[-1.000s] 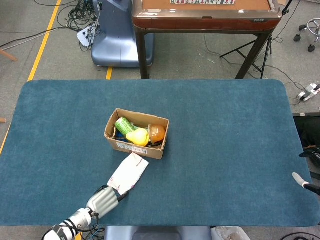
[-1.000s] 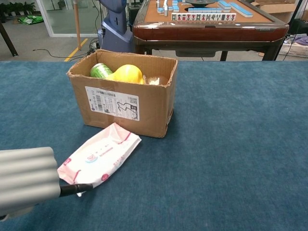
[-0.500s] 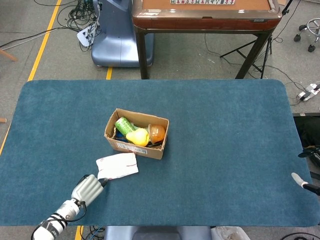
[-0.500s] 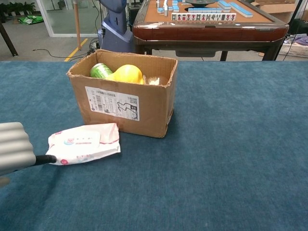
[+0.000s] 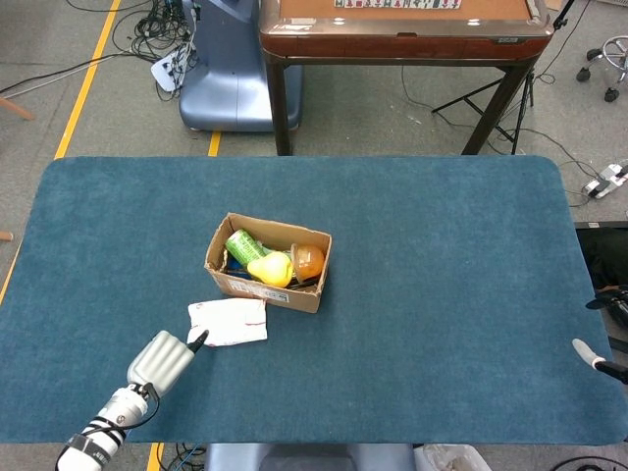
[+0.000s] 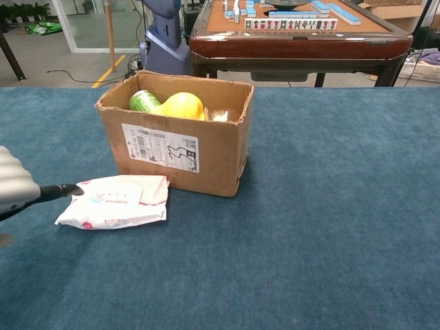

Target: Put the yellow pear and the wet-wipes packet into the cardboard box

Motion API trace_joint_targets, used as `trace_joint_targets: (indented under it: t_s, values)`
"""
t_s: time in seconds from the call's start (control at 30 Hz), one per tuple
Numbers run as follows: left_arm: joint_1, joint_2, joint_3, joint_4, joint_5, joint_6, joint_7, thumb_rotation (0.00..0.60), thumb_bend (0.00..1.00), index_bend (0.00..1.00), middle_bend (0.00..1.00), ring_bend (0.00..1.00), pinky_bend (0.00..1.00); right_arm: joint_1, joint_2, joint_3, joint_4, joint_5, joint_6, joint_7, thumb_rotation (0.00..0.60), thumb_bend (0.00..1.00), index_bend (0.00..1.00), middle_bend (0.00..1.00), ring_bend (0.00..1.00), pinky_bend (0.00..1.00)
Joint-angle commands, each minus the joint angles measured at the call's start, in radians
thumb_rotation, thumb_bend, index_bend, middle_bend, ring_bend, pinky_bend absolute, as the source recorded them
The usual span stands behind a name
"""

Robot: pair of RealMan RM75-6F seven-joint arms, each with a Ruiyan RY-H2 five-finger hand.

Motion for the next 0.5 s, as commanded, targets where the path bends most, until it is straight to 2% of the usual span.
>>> trace_joint_targets:
  t_s: [0.03, 0.07, 0.17, 0.23, 0.43, 0.5]
  values:
    - [0.007, -0.013, -0.045, -0.01, -0.013, 0.008, -0.072, 0.6, 0.32, 0.07, 0.4, 0.48, 0.72, 0.0, 0.0, -0.001, -0.001, -0.002, 0.0, -0.001, 0.6, 0.03, 0.43, 0.35, 0.23, 0.25]
    - [0.007, -0.019, -0.054, -0.009, -0.019, 0.006, -0.085, 0.6, 0.32, 0.07, 0.3, 0.41, 0.69, 0.0, 0.0, -0.001, -0.001, -0.003, 0.001, -0.001, 0.6, 0.03, 0.43, 0.35, 0.23, 0.25]
    - [-0.004, -0.039, -0.091, -0.003, -0.055, -0.012, -0.134, 0.6, 0.31, 0.08, 0.1, 0.24, 0.58, -0.002, 0.0, -0.003, -0.004, -0.01, 0.005, -0.003, 0.6, 0.03, 0.43, 0.35, 0.23, 0.25]
    - [-0.016, -0.053, -0.118, 0.006, -0.076, -0.025, -0.167, 0.6, 0.31, 0.08, 0.02, 0.17, 0.52, -0.004, 0.001, -0.003, -0.005, -0.014, 0.011, -0.002, 0.6, 0.03, 0.43, 0.35, 0.23, 0.25]
    - [-0.05, -0.087, -0.173, 0.029, -0.165, -0.045, -0.207, 0.6, 0.3, 0.09, 0.0, 0.02, 0.37, -0.011, 0.007, -0.004, -0.011, -0.027, 0.029, 0.005, 0.6, 0.03, 0.43, 0.35, 0.23, 0.25]
    - [-0.066, -0.097, -0.187, 0.029, -0.212, -0.05, -0.204, 0.6, 0.29, 0.09, 0.0, 0.0, 0.32, -0.013, 0.008, -0.006, -0.013, -0.031, 0.032, 0.008, 0.6, 0.03, 0.43, 0.35, 0.23, 0.25]
